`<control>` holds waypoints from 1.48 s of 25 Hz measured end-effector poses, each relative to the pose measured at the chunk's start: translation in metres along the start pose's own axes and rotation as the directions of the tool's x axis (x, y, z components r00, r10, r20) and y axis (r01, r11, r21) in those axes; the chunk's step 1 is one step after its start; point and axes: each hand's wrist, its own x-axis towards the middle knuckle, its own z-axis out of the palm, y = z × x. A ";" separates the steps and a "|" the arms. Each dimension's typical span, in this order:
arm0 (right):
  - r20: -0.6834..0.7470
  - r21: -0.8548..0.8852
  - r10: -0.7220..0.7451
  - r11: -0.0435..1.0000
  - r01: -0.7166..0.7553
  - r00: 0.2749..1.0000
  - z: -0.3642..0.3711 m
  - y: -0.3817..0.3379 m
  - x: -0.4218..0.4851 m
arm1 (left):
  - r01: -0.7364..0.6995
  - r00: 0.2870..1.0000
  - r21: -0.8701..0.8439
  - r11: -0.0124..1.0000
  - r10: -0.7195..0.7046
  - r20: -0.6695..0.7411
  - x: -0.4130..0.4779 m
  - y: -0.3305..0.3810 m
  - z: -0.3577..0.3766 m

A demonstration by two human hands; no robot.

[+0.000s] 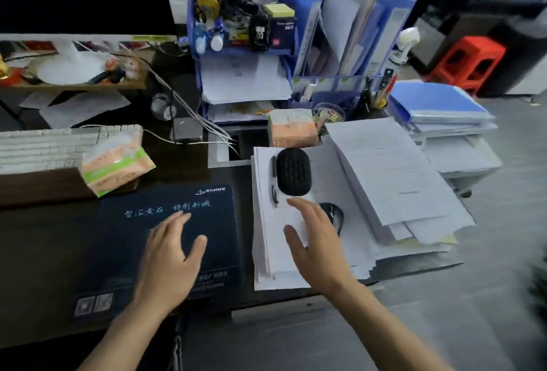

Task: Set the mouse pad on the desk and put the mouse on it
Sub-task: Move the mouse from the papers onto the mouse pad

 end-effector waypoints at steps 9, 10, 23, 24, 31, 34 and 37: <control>0.009 0.014 0.280 0.960 -0.280 0.960 -0.044 0.084 0.030 | -0.161 0.966 -0.211 0.964 0.198 0.169 0.006 0.152 0.124; 0.041 -0.012 0.281 0.960 -0.281 0.959 -0.042 0.088 0.035 | -0.164 0.963 -0.197 0.967 0.200 0.178 0.007 0.157 0.135; 0.175 -0.019 0.168 0.986 -0.168 0.970 -0.040 0.085 0.048 | -0.063 0.993 -0.194 0.979 0.081 0.085 0.005 0.165 0.144; 0.176 -0.007 0.141 0.990 -0.142 0.974 -0.036 0.076 0.050 | -0.064 0.996 -0.199 0.978 0.076 0.055 0.005 0.159 0.136; 0.281 0.095 -0.084 0.994 0.059 0.956 0.046 -0.016 0.071 | 0.063 0.991 -0.133 0.989 -0.077 -0.107 0.011 0.065 0.059; 0.351 0.090 -0.126 0.991 0.100 0.928 0.090 -0.045 0.079 | 0.126 0.980 -0.115 0.985 -0.141 -0.139 0.014 0.020 0.038; 0.393 0.076 -0.150 0.989 0.130 0.907 0.124 -0.059 0.086 | 0.181 0.968 -0.107 0.978 -0.196 -0.159 0.020 -0.013 0.032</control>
